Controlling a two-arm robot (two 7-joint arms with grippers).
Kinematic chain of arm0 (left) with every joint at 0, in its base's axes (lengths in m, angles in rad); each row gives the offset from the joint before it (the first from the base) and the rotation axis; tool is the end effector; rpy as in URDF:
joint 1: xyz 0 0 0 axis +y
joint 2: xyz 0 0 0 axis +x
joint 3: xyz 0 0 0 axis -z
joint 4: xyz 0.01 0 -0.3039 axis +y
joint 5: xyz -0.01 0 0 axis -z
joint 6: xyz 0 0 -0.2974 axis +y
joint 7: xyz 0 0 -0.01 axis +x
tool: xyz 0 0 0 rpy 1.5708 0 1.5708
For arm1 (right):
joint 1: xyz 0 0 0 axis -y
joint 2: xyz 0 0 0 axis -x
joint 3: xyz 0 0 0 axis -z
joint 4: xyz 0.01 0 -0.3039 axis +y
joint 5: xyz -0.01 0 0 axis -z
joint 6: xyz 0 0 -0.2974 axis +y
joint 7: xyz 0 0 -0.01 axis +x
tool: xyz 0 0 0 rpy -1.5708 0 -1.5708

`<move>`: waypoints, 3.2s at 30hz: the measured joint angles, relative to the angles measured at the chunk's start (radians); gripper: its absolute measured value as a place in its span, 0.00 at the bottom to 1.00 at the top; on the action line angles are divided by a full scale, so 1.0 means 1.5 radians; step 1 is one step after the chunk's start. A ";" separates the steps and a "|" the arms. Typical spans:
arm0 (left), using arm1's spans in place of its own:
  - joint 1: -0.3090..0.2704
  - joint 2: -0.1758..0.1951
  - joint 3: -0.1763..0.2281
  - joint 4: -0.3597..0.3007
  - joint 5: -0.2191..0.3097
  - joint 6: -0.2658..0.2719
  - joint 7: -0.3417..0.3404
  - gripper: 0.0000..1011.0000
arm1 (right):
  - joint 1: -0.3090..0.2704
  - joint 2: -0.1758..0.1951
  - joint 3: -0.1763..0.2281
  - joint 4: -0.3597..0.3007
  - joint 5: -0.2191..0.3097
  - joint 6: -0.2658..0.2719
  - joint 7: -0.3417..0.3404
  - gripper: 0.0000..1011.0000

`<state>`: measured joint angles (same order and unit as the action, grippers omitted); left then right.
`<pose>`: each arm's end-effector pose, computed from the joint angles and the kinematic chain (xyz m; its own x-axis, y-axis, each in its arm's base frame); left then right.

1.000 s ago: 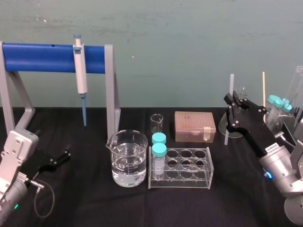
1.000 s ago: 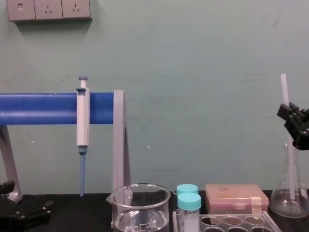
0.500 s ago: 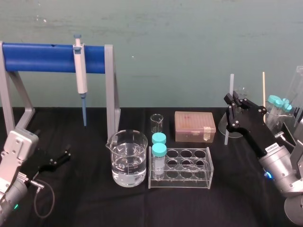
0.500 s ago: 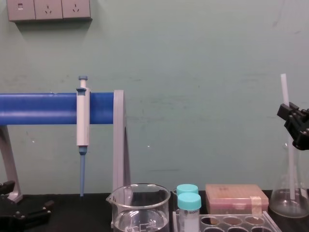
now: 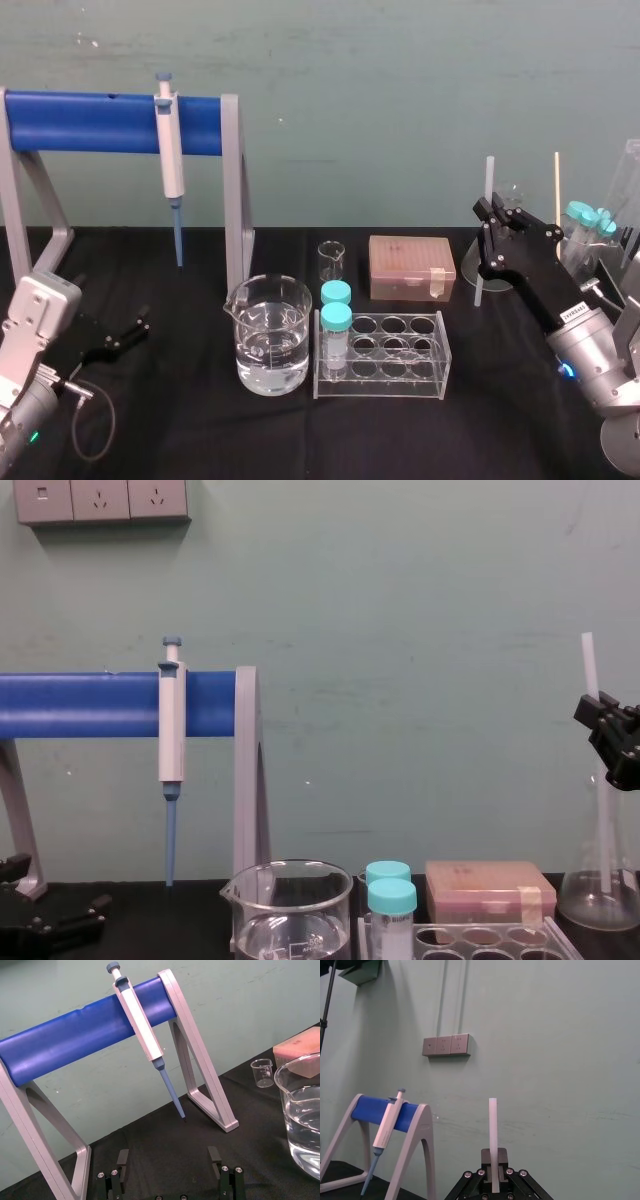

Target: Pick up the stirring rod with one hand, then place it down.

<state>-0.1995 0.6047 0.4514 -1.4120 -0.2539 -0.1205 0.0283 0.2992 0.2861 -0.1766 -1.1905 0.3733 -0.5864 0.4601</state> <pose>0.3496 0.0936 -0.3113 0.2923 0.8803 0.3737 -0.9553 0.2873 0.0703 0.3985 -0.0717 -0.3152 0.4373 -0.8852 0.1584 0.7778 0.4608 0.4275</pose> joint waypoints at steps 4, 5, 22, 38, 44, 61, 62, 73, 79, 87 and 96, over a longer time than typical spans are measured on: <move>0.000 0.000 0.000 0.000 0.000 0.000 0.000 0.99 | 0.000 0.000 0.000 0.000 0.000 0.000 0.000 0.07; 0.000 0.000 0.000 0.000 0.000 0.000 0.000 0.99 | 0.000 0.000 0.000 0.000 0.000 0.000 0.000 0.07; 0.000 0.000 0.000 0.000 0.000 0.000 0.000 0.99 | 0.000 0.000 0.000 0.000 0.000 0.000 0.000 0.07; 0.000 0.000 0.000 0.000 0.000 0.000 0.000 0.99 | 0.004 -0.002 0.000 0.003 -0.003 0.001 0.021 0.07; 0.000 0.000 0.000 0.000 0.000 0.000 0.000 0.99 | 0.015 -0.009 -0.006 0.016 0.003 0.006 0.061 0.07; 0.000 0.000 0.000 0.000 0.000 0.000 0.000 0.99 | 0.045 -0.020 -0.024 0.067 0.050 0.032 0.132 0.07; 0.000 0.000 0.000 0.000 0.000 0.000 0.000 0.99 | 0.046 -0.020 -0.025 0.069 0.052 0.033 0.134 0.07; 0.000 0.000 0.000 0.000 0.000 0.000 0.000 0.99 | 0.062 -0.021 -0.035 0.098 0.076 0.042 0.161 0.07; 0.000 0.000 0.000 0.000 0.000 0.000 0.000 0.99 | 0.070 -0.021 -0.039 0.112 0.081 0.041 0.167 0.07; 0.000 0.000 0.000 0.000 0.000 0.000 0.000 0.99 | 0.087 -0.023 -0.042 0.137 0.086 0.033 0.179 0.07; 0.000 0.000 0.000 0.000 0.000 0.000 0.000 0.99 | 0.107 -0.028 -0.044 0.174 0.097 0.033 0.196 0.07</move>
<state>-0.1995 0.6047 0.4514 -1.4120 -0.2538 -0.1205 0.0283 0.4603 0.2438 -0.2430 -0.9287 0.5186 -0.5371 0.7546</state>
